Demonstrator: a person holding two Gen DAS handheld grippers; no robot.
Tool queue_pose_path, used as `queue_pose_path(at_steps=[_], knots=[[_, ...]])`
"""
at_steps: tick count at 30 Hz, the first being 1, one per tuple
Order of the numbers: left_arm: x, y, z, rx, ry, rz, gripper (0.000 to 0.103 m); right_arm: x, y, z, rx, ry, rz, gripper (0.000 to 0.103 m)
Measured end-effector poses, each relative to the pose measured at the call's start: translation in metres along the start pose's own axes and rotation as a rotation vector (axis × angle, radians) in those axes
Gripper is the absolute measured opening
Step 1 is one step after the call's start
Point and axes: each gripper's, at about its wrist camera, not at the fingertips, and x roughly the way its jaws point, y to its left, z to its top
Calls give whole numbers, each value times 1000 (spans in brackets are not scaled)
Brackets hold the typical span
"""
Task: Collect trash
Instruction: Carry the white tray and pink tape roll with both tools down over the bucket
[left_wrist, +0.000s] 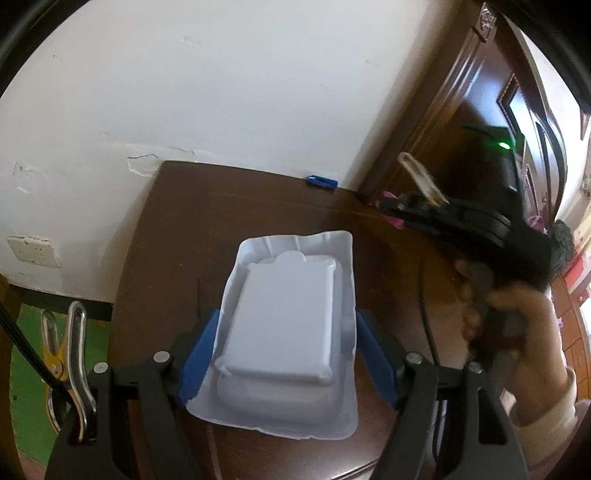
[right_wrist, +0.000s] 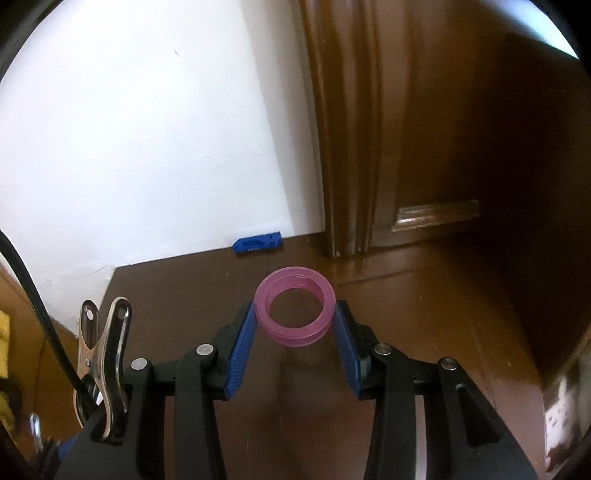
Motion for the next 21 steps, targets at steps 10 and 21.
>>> queue_pose_path(at_steps=[10, 21], knots=[[-17, -31, -7, 67, -40, -42, 76, -93, -24, -37, 16, -58, 68, 43], [-49, -60, -31, 128, -32, -103, 76, -169, -57, -85, 97, -116, 105, 43]])
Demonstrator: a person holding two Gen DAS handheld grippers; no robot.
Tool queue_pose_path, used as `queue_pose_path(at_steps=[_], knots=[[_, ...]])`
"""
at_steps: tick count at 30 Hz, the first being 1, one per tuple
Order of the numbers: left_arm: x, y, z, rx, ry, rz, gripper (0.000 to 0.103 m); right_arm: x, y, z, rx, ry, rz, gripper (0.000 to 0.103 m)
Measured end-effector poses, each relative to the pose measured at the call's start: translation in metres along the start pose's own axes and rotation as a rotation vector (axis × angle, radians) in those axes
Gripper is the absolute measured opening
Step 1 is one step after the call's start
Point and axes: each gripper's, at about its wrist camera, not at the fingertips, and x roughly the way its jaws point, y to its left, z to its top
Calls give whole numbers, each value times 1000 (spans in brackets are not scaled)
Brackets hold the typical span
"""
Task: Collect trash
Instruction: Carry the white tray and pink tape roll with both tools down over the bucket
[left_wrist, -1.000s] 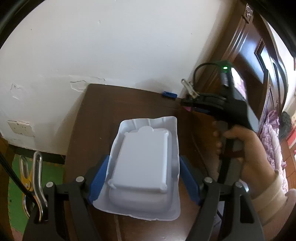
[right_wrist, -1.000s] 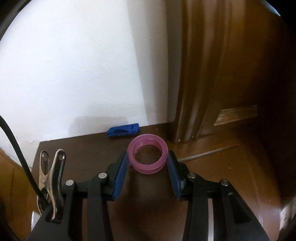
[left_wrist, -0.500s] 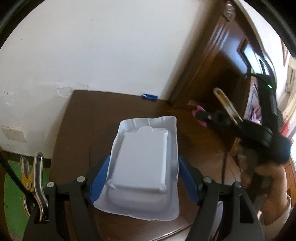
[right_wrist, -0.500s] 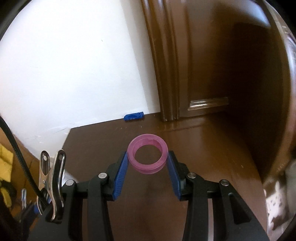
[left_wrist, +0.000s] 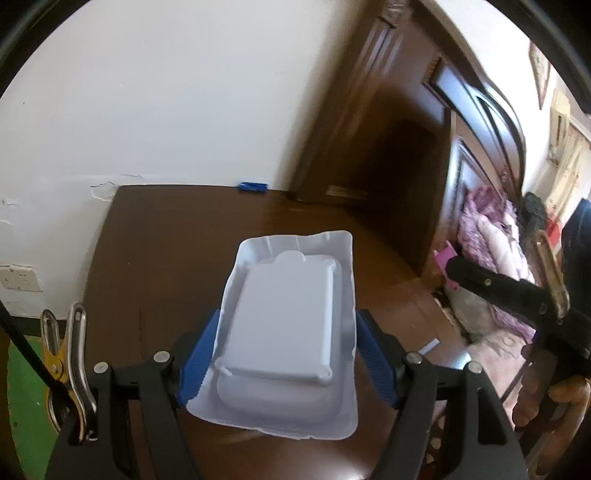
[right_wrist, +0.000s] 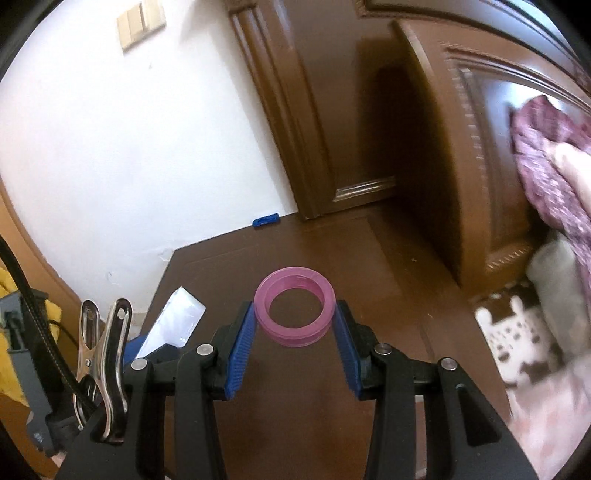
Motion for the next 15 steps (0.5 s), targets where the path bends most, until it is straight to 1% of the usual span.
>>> queue_pose_path(at_steps=[7, 10, 13, 15], knots=[[-19, -20, -23, 35, 36, -39, 76, -60, -14, -29, 33, -56, 25, 43], [-28, -30, -30, 58, 47, -55, 76, -85, -17, -43, 36, -61, 29, 43], [-38, -41, -40, 82, 94, -132, 76, -105, -17, -62, 41, -69, 35, 43], [-44, -46, -47, 90, 115, -160, 76, -118, -16, -72, 47, -74, 43, 43]])
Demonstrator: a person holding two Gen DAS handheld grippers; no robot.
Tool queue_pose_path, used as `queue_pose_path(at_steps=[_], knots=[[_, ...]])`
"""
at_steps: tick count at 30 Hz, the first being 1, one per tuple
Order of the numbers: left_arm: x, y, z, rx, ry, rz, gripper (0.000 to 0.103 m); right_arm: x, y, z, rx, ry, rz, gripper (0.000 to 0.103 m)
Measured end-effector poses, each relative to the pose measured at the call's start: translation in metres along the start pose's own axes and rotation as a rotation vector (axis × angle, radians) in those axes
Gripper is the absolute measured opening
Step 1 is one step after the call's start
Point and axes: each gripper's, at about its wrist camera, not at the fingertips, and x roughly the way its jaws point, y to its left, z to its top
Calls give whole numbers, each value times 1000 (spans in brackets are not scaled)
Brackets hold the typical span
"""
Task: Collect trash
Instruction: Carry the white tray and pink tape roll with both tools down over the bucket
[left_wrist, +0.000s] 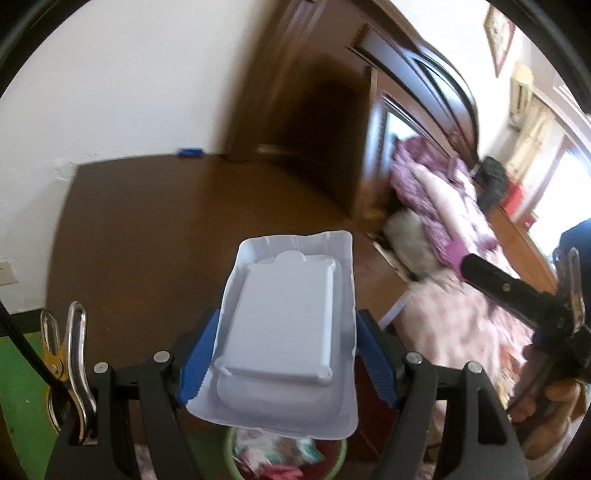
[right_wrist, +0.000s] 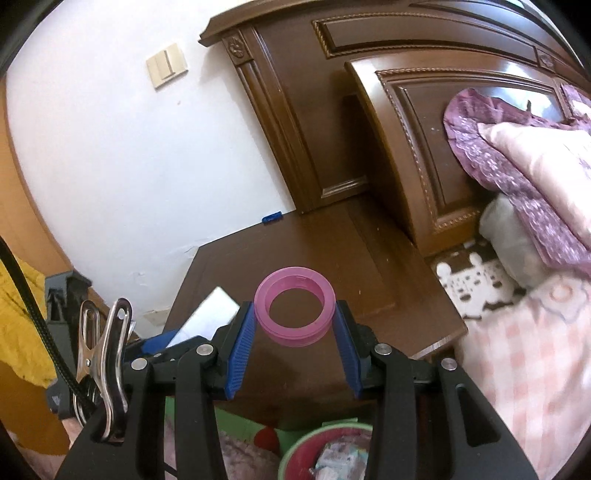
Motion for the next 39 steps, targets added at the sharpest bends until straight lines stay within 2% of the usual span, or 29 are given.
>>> queue_pose_path(at_steps=[7, 19, 29, 39], knots=[[-22, -22, -26, 66, 5, 9, 76, -32, 3, -34, 19, -15, 26, 43], [-38, -55, -94, 217, 51, 27, 76, -56, -3, -107, 84, -22, 12, 43], [-22, -77, -157, 318, 71, 55, 76, -60, -15, -168, 154, -56, 1, 43], [8, -90, -193, 323, 99, 63, 76, -51, -40, -207, 219, -48, -12, 43]])
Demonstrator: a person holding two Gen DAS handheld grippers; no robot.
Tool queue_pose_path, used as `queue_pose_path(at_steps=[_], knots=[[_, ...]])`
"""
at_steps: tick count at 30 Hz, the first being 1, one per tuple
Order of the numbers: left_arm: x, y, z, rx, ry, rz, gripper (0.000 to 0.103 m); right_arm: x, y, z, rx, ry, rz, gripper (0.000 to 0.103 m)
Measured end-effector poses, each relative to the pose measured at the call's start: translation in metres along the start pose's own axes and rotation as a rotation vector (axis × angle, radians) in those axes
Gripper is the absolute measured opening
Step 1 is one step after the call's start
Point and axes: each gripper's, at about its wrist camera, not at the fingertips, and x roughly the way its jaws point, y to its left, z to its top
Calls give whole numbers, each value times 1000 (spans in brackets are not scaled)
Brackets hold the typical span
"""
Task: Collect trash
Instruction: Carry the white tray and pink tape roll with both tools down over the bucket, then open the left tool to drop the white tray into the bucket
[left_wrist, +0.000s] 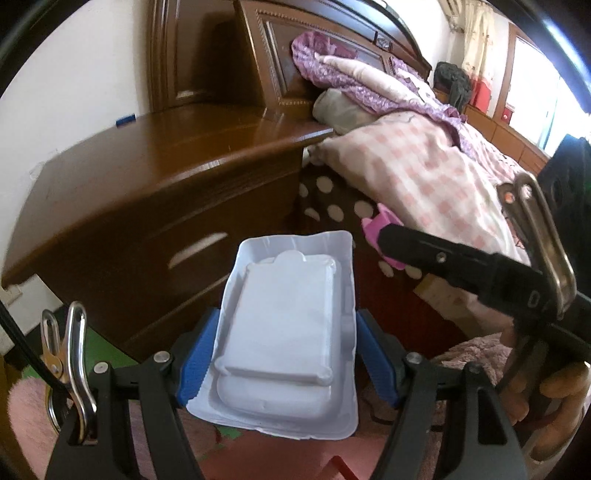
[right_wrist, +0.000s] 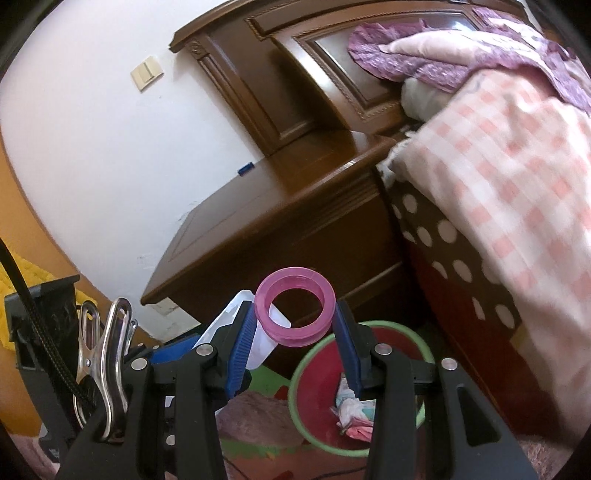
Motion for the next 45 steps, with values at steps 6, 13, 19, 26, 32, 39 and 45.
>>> queue_pose_path(at_steps=[6, 13, 19, 26, 32, 39, 45], knots=[[33, -1, -10, -9, 32, 5, 76, 7, -26, -12, 50, 14, -17, 43], [75, 2, -26, 25, 81, 45, 76, 23, -39, -24, 61, 46, -38, 43], [121, 0, -44, 84, 158, 122, 76, 36, -56, -35, 124, 77, -16, 43], [170, 2, -55, 97, 247, 151, 76, 44, -78, -43, 225, 104, 32, 44], [187, 11, -66, 69, 314, 98, 77, 49, -83, -45, 251, 120, 34, 44], [192, 12, -73, 61, 356, 77, 78, 57, -80, -49, 239, 159, 22, 44], [193, 9, -75, 83, 376, 65, 82, 58, -82, -50, 248, 167, 18, 44]])
